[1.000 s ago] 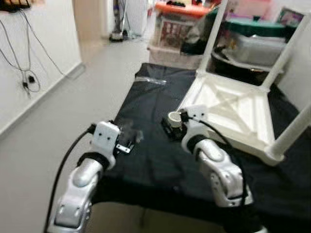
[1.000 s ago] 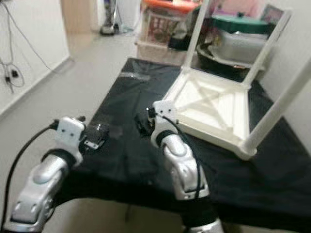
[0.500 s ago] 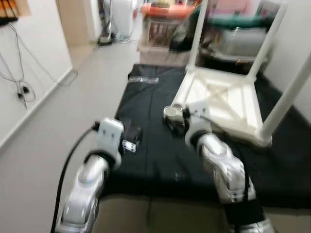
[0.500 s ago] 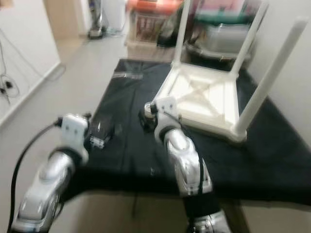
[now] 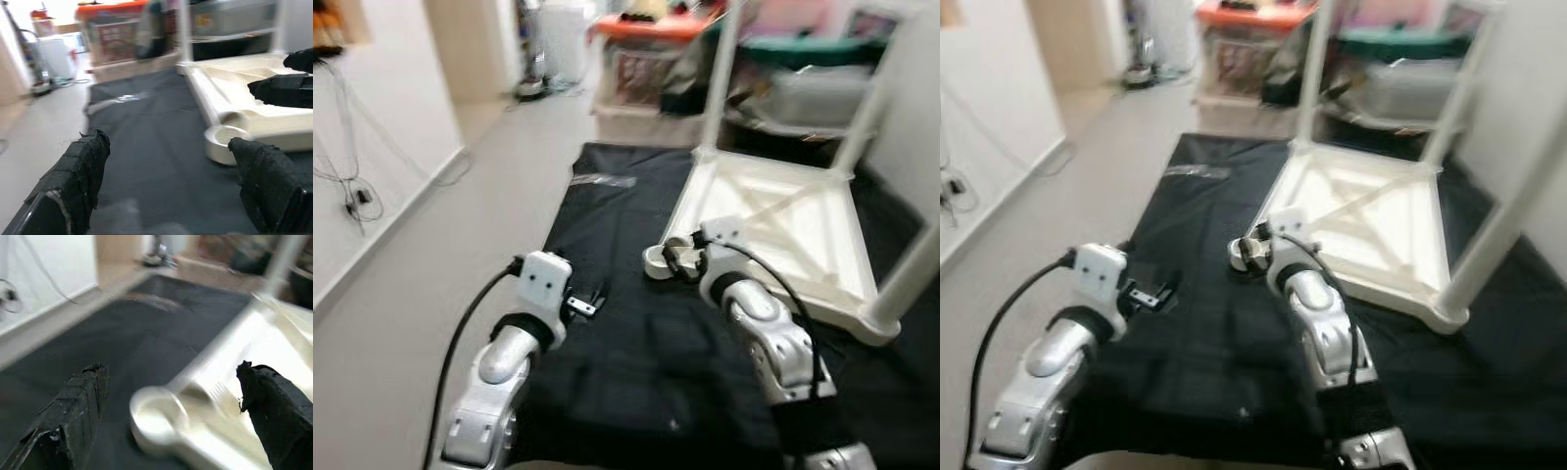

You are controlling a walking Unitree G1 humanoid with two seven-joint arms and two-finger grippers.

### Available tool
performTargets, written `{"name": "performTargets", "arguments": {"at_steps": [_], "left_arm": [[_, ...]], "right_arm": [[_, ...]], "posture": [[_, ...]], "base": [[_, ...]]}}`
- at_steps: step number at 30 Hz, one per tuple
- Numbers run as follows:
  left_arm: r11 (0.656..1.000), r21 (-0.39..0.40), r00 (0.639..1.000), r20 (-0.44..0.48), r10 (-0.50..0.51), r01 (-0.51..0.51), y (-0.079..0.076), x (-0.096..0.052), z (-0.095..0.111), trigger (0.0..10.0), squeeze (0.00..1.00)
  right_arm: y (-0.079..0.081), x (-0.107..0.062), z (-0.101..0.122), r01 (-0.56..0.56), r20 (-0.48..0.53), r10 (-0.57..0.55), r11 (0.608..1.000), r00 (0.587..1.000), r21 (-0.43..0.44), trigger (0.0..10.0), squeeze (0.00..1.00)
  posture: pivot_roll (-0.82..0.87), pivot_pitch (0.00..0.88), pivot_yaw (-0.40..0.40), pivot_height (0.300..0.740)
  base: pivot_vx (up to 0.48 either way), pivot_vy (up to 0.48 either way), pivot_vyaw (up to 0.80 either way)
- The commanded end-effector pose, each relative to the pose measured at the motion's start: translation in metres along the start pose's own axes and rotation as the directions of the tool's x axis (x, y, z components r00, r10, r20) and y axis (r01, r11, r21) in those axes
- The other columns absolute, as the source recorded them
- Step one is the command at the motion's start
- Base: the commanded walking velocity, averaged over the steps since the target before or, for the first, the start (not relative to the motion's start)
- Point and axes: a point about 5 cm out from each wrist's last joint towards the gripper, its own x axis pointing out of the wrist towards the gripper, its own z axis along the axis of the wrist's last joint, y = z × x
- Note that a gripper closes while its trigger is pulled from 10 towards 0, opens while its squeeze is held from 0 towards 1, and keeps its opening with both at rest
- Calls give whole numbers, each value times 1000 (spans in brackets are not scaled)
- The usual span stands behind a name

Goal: Building children table

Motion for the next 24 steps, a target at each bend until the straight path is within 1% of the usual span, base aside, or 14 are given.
{"name": "performTargets", "arguments": {"at_steps": [1,2,3,7,8,9,12,13,14,15,16,19,21,24], "left_arm": [[1000,10,1000,-22,8,-7,3,-1,-4,10000,0],[1000,14,1000,-15,-7,8,1,-1,-3,10000,0],[1000,14,1000,-15,-11,11,1,-1,-3,10000,0],[1000,16,1000,-16,-9,10,0,0,-3,10000,0],[1000,18,1000,-18,1,-1,2,0,-3,10000,0],[999,25,1000,-18,22,-22,6,0,-3,10000,0],[999,31,999,-19,39,-39,10,-1,-3,10000,0],[998,33,999,-17,46,-46,12,-1,-2,10000,0],[998,33,999,-17,46,-46,12,-1,-2,10000,0],[998,34,999,-15,51,-50,14,-1,-2,10000,0],[998,35,999,-13,53,-53,14,-1,-1,10000,0],[998,36,998,-11,55,-54,15,-1,-1,10000,0],[998,37,999,-8,54,-53,15,-1,-1,10000,0],[998,36,999,-6,52,-52,16,-1,-1,10000,0]], "right_arm": [[5,2,0,-24,6,24,1000,1000,-10,10000,0],[3,3,1,-129,1,129,991,992,-27,10000,0],[3,3,1,-162,-2,162,986,987,-33,10000,0],[-1,4,2,-209,-4,209,976,978,-51,10000,0],[-6,5,0,-236,-23,235,969,972,-66,10000,0],[-17,6,-2,-276,-63,271,957,961,-89,10000,0],[-25,6,-4,-316,-97,307,944,947,-97,10000,0],[-31,5,-7,-371,-130,357,923,925,-102,10000,0],[-31,5,-7,-371,-130,357,923,925,-102,10000,0],[-35,3,-8,-408,-153,391,907,907,-103,10000,0],[-43,0,-12,-467,-187,444,878,876,-105,10000,0],[-48,-2,-14,-505,-209,477,857,854,-105,10000,0],[-65,-5,-23,-559,-289,513,823,808,-104,10000,0],[-72,-4,-30,-566,-334,512,820,792,-85,10000,0]], "posture": [[59,0,-115,740],[60,0,-118,740],[60,0,-118,740],[61,0,-120,740],[63,0,-122,740],[67,0,-127,740],[67,0,-127,740],[73,0,-133,740],[73,0,-133,740],[73,0,-133,740],[75,0,-137,740],[75,0,-137,740],[69,0,-136,740],[65,0,-130,740]], "base": [[334,0,0],[0,0,0],[0,0,0],[0,0,0],[0,0,0],[0,0,0],[0,0,0],[0,0,0],[0,0,0],[0,0,0],[0,0,0],[0,0,0],[0,0,0],[0,0,0]]}}
